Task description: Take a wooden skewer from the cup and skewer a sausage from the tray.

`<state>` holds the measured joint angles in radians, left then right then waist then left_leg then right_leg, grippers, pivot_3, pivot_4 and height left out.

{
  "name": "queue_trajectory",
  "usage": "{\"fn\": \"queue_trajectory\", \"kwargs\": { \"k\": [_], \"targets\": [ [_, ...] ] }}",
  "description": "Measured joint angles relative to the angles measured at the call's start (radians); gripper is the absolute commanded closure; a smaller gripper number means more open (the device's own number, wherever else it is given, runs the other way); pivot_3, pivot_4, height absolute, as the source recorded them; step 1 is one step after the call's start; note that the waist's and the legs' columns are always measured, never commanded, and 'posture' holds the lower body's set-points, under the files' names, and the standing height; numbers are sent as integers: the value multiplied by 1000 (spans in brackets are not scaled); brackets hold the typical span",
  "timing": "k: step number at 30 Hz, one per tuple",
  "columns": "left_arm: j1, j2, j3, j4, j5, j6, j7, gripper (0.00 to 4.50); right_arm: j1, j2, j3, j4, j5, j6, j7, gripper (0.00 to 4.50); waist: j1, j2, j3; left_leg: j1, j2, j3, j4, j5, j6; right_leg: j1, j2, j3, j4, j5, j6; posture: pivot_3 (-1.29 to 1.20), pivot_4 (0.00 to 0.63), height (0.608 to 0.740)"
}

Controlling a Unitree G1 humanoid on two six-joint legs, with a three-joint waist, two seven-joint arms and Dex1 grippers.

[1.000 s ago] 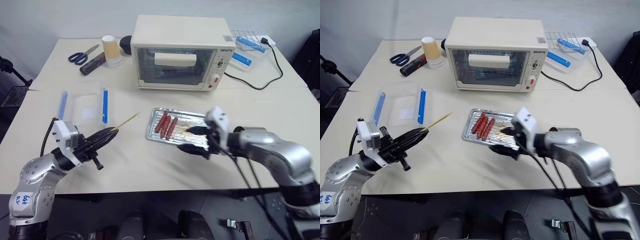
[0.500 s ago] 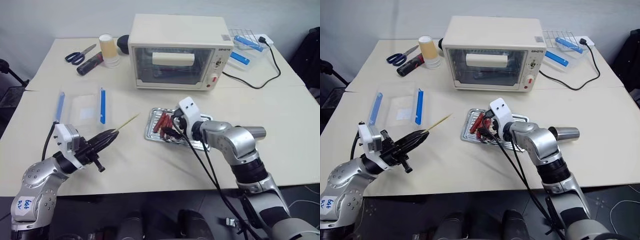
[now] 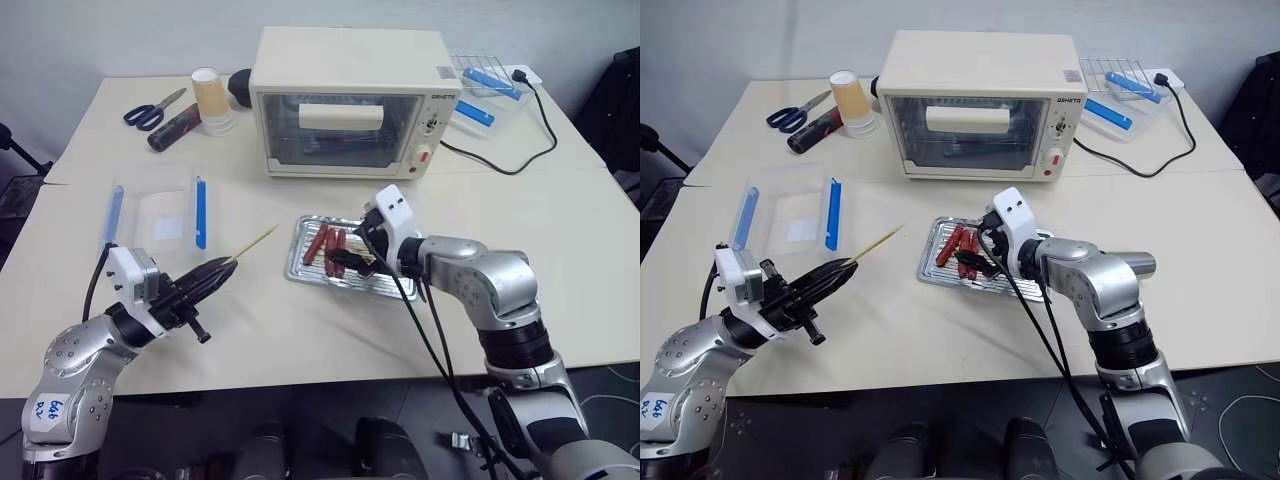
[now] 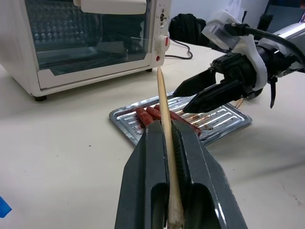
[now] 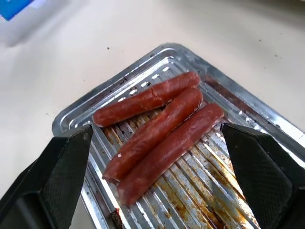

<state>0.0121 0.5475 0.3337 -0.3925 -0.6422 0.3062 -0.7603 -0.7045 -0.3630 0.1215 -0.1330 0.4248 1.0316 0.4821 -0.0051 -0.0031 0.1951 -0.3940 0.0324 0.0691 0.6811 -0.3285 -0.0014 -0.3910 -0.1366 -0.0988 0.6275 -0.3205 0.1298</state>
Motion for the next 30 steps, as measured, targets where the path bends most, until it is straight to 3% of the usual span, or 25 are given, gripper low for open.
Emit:
{"fn": "queue_trajectory", "kwargs": {
  "k": [17, 30],
  "targets": [
    [-9, -5, -31, -12, 0, 3, 18, 4500, 1, 38, 31, 90, -119, -47, -72, 56, -1, 0, 0, 0, 0, 2, 0, 0, 0, -1, 0, 1, 0, 0, 0, 0, 150, 740],
    [-12, -5, -38, -28, 0, 19, 33, 4500, 1, 4, 37, 97, -154, -54, -51, 56, 0, 0, 0, 0, 0, 2, 0, 0, 0, -1, 0, 1, 0, 0, 0, 0, 150, 740]
  ]
}}
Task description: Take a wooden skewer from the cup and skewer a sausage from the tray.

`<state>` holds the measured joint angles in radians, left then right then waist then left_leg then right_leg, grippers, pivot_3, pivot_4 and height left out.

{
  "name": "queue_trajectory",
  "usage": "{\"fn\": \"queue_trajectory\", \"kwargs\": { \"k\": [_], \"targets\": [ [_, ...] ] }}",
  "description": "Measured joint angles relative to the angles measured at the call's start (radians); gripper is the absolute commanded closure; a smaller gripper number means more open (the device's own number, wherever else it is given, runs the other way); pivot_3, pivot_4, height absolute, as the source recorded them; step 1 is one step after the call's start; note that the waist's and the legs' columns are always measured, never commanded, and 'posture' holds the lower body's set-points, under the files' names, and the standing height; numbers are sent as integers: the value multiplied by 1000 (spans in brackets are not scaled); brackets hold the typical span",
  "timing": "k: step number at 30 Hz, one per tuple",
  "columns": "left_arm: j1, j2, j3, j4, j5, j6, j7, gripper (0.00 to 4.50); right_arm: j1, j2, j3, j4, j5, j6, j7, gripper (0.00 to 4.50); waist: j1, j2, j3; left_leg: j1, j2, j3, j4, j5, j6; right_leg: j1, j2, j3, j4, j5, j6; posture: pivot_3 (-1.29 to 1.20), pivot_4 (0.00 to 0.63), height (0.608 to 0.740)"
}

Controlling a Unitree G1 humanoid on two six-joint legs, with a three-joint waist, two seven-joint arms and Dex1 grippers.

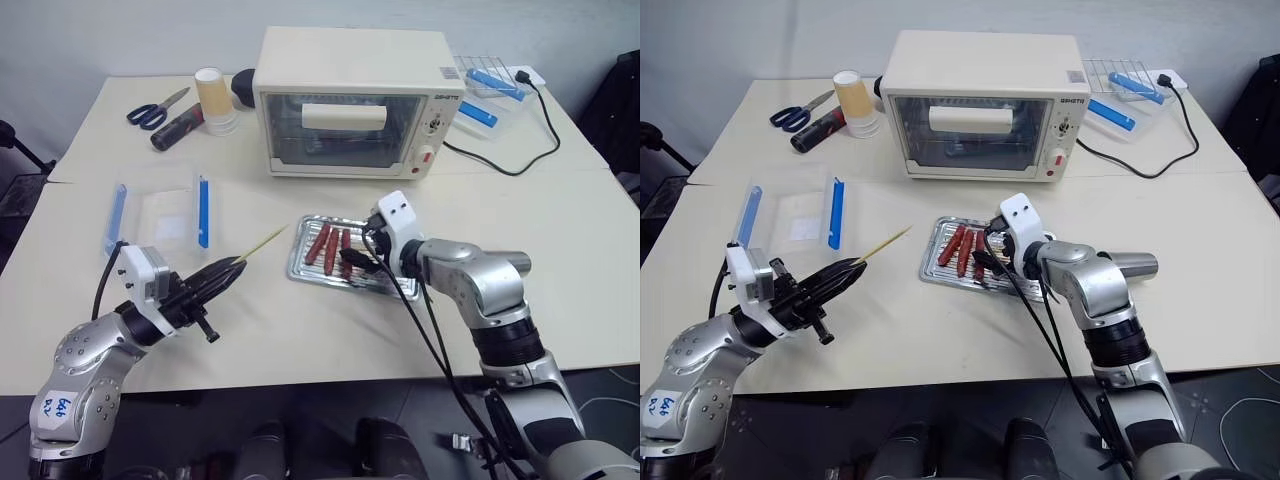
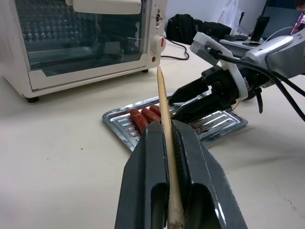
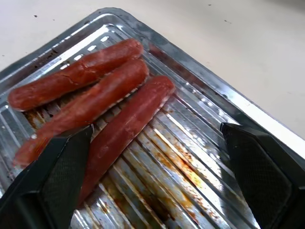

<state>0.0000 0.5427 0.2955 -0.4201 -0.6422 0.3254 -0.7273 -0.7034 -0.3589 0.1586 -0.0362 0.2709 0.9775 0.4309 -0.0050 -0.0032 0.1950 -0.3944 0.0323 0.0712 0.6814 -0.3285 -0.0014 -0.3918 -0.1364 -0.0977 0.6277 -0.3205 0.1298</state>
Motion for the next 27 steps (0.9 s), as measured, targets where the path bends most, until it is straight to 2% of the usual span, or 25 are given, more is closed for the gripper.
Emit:
{"fn": "queue_trajectory", "kwargs": {
  "k": [7, 8, 10, 18, 27],
  "targets": [
    [-9, 0, -1, -1, 0, 2, 4, 4500, -7, -41, 103, -34, -56, 5, 29, 56, 0, 0, 0, 0, 0, 0, 0, 0, 0, 0, 0, 0, 0, 0, 0, 0, 150, 740],
    [-9, 0, -1, -1, 0, 2, 4, 4500, -12, -48, 114, -38, -62, 9, 34, 231, 0, 0, 0, 0, 0, 0, 0, 0, 0, 0, 0, 0, 0, 0, 0, 0, 150, 740],
    [-9, 0, -1, -2, 0, 2, 5, 4500, -18, -49, 121, -46, -67, 27, 38, 706, 0, 0, 0, 0, 0, 0, 0, 0, 0, 0, 0, 0, 0, 0, 0, 0, 150, 740],
    [-9, 0, -1, -6, 0, 2, 6, 4500, -17, -48, 147, -69, -72, 31, 75, 3422, 0, 0, 0, 0, 0, 0, 0, 0, 0, 0, 0, 0, 0, 0, 0, 0, 150, 740],
    [-9, -2, -3, -7, 0, 2, 7, 4500, -25, -65, 150, 0, -115, -81, 103, 3422, 0, 0, 0, 0, 0, 1, 0, 0, 0, 0, 0, 0, 0, 0, 0, 0, 150, 740]
  ]
}}
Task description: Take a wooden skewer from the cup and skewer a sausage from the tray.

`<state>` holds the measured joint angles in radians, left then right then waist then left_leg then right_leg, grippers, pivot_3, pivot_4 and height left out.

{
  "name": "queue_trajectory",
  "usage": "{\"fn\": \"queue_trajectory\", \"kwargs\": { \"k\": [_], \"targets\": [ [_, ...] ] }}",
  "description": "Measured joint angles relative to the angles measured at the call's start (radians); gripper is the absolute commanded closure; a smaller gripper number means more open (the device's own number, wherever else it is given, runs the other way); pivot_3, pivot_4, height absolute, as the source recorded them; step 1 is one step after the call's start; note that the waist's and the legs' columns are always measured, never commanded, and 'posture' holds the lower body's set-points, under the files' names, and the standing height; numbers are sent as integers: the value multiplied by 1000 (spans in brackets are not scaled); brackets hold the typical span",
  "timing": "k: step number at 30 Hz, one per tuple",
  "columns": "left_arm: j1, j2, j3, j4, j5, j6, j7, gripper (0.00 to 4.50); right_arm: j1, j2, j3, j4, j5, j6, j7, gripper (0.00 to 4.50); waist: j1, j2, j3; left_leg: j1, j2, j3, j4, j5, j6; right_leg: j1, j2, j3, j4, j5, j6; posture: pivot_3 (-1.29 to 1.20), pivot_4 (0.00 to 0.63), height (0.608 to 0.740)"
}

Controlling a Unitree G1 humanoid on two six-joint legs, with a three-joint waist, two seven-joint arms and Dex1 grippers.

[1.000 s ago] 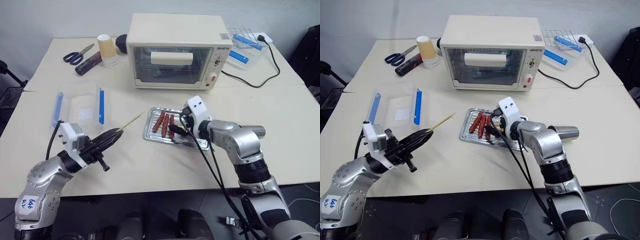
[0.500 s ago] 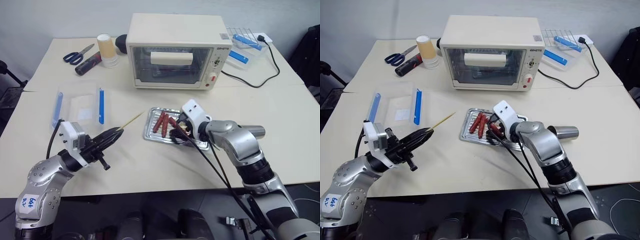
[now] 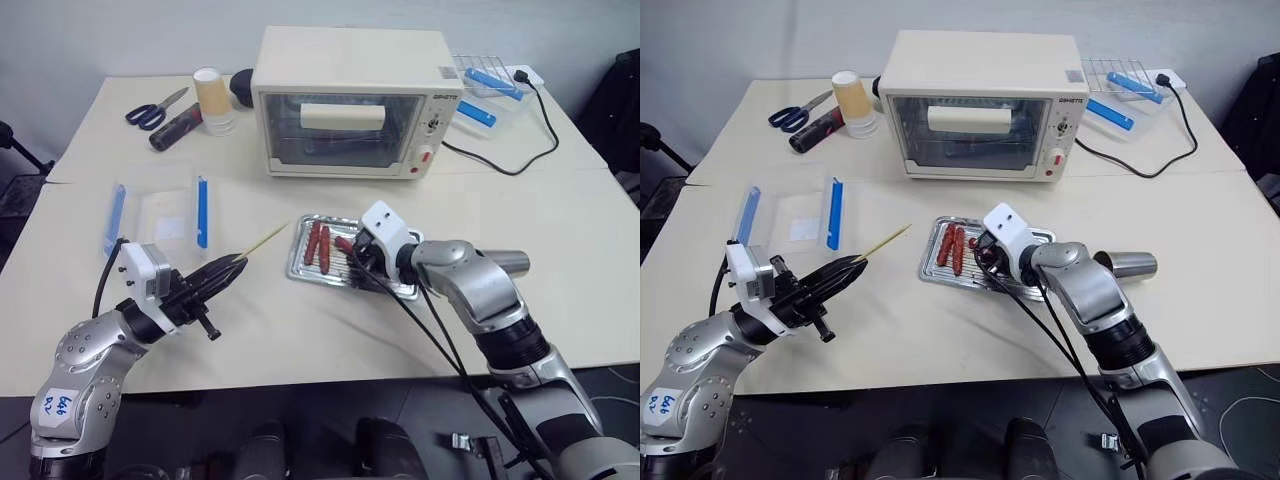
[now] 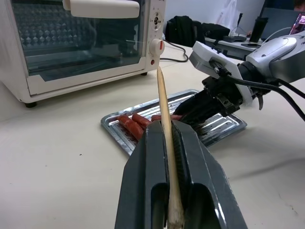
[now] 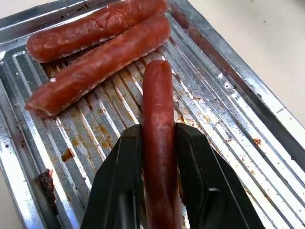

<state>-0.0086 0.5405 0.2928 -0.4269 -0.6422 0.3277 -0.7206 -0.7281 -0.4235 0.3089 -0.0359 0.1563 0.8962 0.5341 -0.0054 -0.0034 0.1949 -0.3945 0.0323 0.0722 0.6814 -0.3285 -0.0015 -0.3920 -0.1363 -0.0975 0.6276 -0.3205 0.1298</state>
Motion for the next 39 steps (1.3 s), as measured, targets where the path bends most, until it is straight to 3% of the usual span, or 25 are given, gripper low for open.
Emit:
{"fn": "queue_trajectory", "kwargs": {
  "k": [11, 15, 22, 28, 32, 34, 39],
  "targets": [
    [-7, -10, -7, 0, 0, 0, -1, 4500, -30, 47, 0, 116, -22, -116, 32, 3422, -2, 0, 0, 0, 0, 6, 0, 0, 0, 0, 0, 0, 0, 0, 0, 0, 150, 740],
    [-8, -10, -8, 0, 0, 0, -1, 4500, -32, 46, -3, 125, -21, -131, 51, 4210, -2, 0, 0, 0, 0, 6, 0, 0, 0, 0, 0, 0, 0, 0, 0, 0, 150, 740],
    [-9, -7, -9, 2, 0, 0, -8, 4500, 5, -25, -27, 80, -9, -151, 131, 4262, 3, 0, 0, 0, 0, 6, 0, 0, 0, 0, 0, 0, 0, 0, 0, 0, 150, 740],
    [-14, 81, -38, 14, 27, -10, -99, 4500, 47, -193, -79, -28, 43, -400, 385, 4262, 1, 0, 0, 0, 0, 7, 0, 0, 0, 0, 0, 0, -1, 0, 0, 0, 150, 740],
    [-2, 158, -93, 57, 65, -48, -238, 4500, 74, -319, -88, -48, 109, -608, 662, 4262, 2, 0, 0, 0, 0, 8, -1, 0, 0, 0, 1, 0, -2, 0, 0, 0, 150, 740],
    [-5, 167, -115, 66, 66, -54, -281, 4500, 79, -342, -92, -64, 154, -647, 765, 4262, 1, 0, 0, 1, 1, 8, 0, 0, 0, 0, 1, 1, -1, 0, 0, 0, 150, 740],
    [-29, 168, -149, 66, 58, -47, -332, 4500, 86, -341, -92, -113, 226, -655, 851, 4262, 2, 0, 0, 1, 1, 8, 1, 0, 0, 1, 0, 1, 0, 0, 0, 0, 150, 740]
  ]
}}
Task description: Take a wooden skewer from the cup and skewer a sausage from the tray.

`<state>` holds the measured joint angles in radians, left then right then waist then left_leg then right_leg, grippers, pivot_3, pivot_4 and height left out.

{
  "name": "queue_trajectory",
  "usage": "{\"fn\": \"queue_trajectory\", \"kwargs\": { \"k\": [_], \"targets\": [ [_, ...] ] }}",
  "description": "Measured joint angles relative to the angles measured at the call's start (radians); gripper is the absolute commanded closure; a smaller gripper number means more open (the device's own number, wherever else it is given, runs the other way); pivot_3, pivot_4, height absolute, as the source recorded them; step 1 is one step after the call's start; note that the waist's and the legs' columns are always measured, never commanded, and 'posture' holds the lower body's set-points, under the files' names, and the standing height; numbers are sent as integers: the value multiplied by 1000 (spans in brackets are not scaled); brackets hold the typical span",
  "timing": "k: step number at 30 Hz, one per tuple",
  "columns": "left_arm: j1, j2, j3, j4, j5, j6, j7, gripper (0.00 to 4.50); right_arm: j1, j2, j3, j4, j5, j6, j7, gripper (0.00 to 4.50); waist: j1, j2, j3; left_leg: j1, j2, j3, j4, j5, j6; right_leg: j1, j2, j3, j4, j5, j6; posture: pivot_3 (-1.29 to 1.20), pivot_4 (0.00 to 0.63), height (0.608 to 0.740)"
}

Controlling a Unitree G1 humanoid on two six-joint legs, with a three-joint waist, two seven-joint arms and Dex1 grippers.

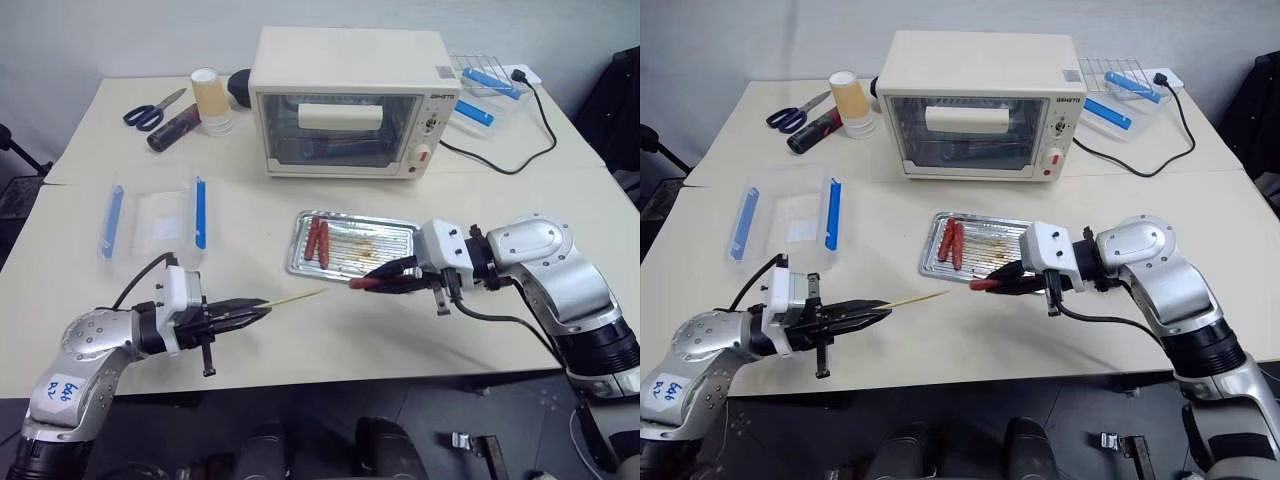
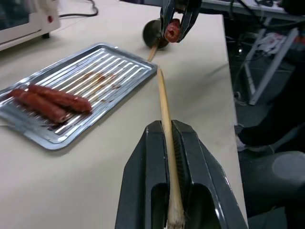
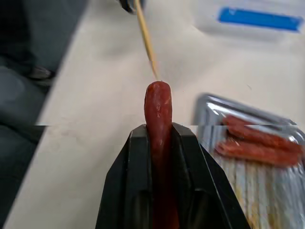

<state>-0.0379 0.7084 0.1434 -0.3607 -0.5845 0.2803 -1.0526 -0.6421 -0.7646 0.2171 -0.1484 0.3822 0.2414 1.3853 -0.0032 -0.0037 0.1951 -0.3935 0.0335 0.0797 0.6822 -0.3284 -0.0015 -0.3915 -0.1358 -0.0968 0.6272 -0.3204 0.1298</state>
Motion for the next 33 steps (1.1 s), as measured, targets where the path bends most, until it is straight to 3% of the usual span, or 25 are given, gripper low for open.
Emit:
{"fn": "queue_trajectory", "kwargs": {
  "k": [33],
  "targets": [
    [-43, -26, -64, -14, -5, 28, -18, 4500, 34, 23, 45, -2, -98, -45, 19, 4262, 2, 0, 0, 0, 0, 0, 1, 0, 0, 1, 0, 0, 0, 0, 0, 0, 150, 740]
  ]
}}
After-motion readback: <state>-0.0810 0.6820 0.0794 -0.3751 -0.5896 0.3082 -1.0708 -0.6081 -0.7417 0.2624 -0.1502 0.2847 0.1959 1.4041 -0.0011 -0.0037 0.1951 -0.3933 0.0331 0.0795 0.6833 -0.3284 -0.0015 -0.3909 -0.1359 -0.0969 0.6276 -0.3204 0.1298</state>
